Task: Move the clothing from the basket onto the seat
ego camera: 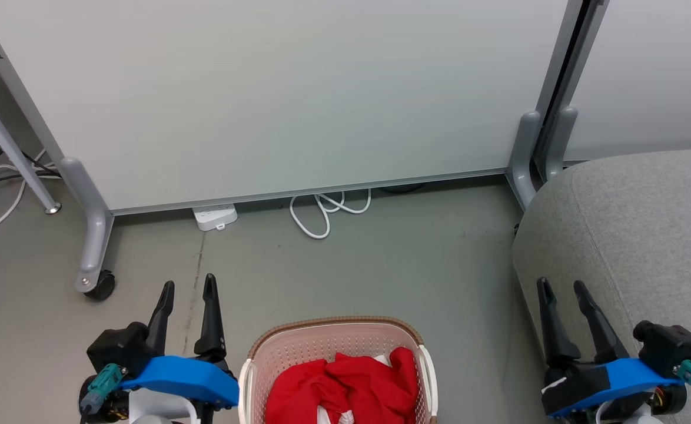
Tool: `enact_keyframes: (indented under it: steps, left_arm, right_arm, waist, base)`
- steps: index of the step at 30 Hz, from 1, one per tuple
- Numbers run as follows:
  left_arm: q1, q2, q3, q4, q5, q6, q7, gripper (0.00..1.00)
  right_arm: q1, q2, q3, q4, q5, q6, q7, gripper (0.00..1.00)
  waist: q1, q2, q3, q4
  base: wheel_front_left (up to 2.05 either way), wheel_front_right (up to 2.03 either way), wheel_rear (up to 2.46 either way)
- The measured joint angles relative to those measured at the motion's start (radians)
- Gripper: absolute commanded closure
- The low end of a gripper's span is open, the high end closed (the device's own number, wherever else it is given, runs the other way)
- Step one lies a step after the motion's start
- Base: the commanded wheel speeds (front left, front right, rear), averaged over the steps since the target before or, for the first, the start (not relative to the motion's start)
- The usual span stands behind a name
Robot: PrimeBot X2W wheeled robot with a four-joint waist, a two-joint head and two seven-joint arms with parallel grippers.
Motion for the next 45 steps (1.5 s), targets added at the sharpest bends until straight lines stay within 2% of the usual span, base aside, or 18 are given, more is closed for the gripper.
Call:
enact_keyframes:
  steps: [19,45]
  left_arm:
    - [-0.002,0.002,-0.025,0.036,0.172,0.004,-0.042,0.00]
    - [-0.003,-0.001,-0.028,0.084,0.344,-0.010,-0.090,0.00]
  right_arm:
    - [0.002,-0.001,0.005,0.019,-0.189,0.000,-0.043,0.00]
    - [0.008,-0.001,0.000,0.054,-0.390,0.001,-0.091,0.00]
  waist:
    - [0.0000,0.0000,-0.009,0.008]
    - [0.0000,0.0000,-0.019,0.021]
  base:
    - [0.00,0.00,0.00]
    - [0.00,0.00,0.00]
